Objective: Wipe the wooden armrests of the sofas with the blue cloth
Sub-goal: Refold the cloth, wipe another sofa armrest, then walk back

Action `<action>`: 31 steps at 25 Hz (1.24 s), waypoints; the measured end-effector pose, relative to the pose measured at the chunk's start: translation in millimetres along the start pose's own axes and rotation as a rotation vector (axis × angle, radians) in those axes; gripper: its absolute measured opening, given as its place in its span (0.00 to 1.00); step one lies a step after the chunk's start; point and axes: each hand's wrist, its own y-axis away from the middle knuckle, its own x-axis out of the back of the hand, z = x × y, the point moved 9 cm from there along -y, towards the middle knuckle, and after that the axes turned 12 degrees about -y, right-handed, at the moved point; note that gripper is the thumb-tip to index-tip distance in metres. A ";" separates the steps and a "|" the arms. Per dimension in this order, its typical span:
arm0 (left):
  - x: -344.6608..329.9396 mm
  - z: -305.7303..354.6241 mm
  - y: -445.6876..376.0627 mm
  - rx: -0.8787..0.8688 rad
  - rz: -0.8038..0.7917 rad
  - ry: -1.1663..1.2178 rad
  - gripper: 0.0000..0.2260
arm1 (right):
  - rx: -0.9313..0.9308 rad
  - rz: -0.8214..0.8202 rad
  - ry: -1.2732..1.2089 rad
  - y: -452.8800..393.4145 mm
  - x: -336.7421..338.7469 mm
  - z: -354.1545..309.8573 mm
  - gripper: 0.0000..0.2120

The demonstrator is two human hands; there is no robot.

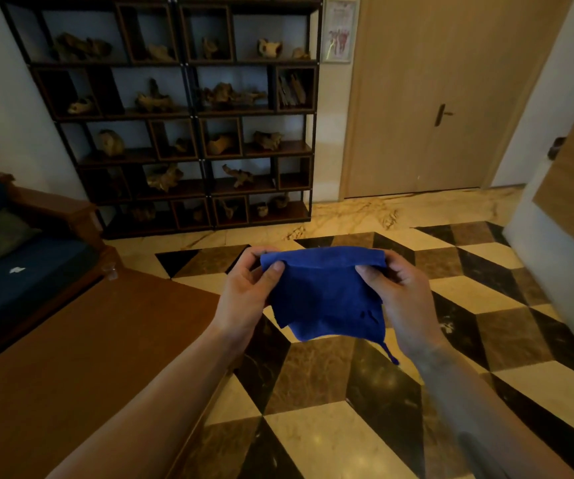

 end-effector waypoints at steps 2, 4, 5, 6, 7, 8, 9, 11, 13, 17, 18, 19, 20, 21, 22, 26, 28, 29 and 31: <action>-8.6 0.8 -31.4 0.002 0.021 -0.005 0.10 | -0.018 -0.022 0.010 -36.9 8.1 5.7 0.06; -10.5 -3.0 -58.4 0.012 0.043 0.007 0.13 | -0.027 -0.061 0.015 -66.4 9.5 13.4 0.06; -10.2 -5.9 -71.2 0.015 0.053 0.008 0.15 | -0.033 -0.079 0.006 -79.8 8.3 18.9 0.06; -9.2 -9.8 -83.8 0.019 0.066 0.011 0.16 | -0.036 -0.094 -0.002 -92.5 6.8 24.2 0.06; -7.4 -13.6 -95.6 0.021 0.080 0.014 0.16 | -0.041 -0.104 -0.006 -105.0 4.7 29.7 0.07; -5.0 -17.4 -107.8 0.019 0.094 0.012 0.15 | -0.048 -0.111 -0.004 -118.1 1.9 36.0 0.07; -3.2 -19.6 -120.1 0.012 0.105 0.005 0.15 | -0.053 -0.115 0.002 -131.4 -1.0 41.9 0.07; 2.2 -23.1 -147.4 -0.009 0.115 -0.007 0.13 | -0.059 -0.123 0.006 -160.4 -8.9 55.0 0.08; 10.4 -26.1 -177.4 -0.034 0.112 -0.015 0.12 | -0.055 -0.136 -0.001 -188.1 -19.3 67.0 0.08; 43.3 -36.7 -249.0 -0.061 0.113 -0.012 0.14 | -0.052 -0.142 0.004 -250.9 -49.8 91.3 0.09; 52.8 -39.2 -269.6 -0.065 0.110 -0.019 0.14 | -0.051 -0.144 0.007 -270.1 -59.3 97.4 0.09; 62.2 -40.6 -288.1 -0.071 0.107 -0.019 0.14 | -0.049 -0.146 0.009 -288.7 -68.9 103.5 0.09; 74.5 -42.8 -308.2 -0.071 0.107 -0.015 0.14 | -0.054 -0.148 0.004 -309.9 -81.5 110.9 0.09; 84.3 -45.0 -324.2 -0.065 0.103 -0.009 0.14 | -0.060 -0.145 -0.001 -326.2 -92.6 116.7 0.09; 96.3 -46.8 -339.7 -0.060 0.106 -0.006 0.14 | -0.060 -0.148 -0.005 -342.6 -105.6 122.5 0.08; 143.9 -53.0 -395.9 -0.049 0.168 -0.005 0.13 | -0.044 -0.203 -0.033 -402.0 -158.8 143.9 0.07; 170.0 -55.9 -417.4 -0.045 0.221 -0.005 0.12 | -0.049 -0.230 -0.045 -430.2 -186.4 156.2 0.08; 182.3 -56.6 -424.4 -0.050 0.243 -0.009 0.11 | -0.057 -0.258 -0.051 -443.2 -200.9 163.7 0.08; 212.0 -58.9 -439.0 -0.059 0.302 -0.020 0.09 | -0.067 -0.335 -0.063 -472.5 -236.2 182.3 0.08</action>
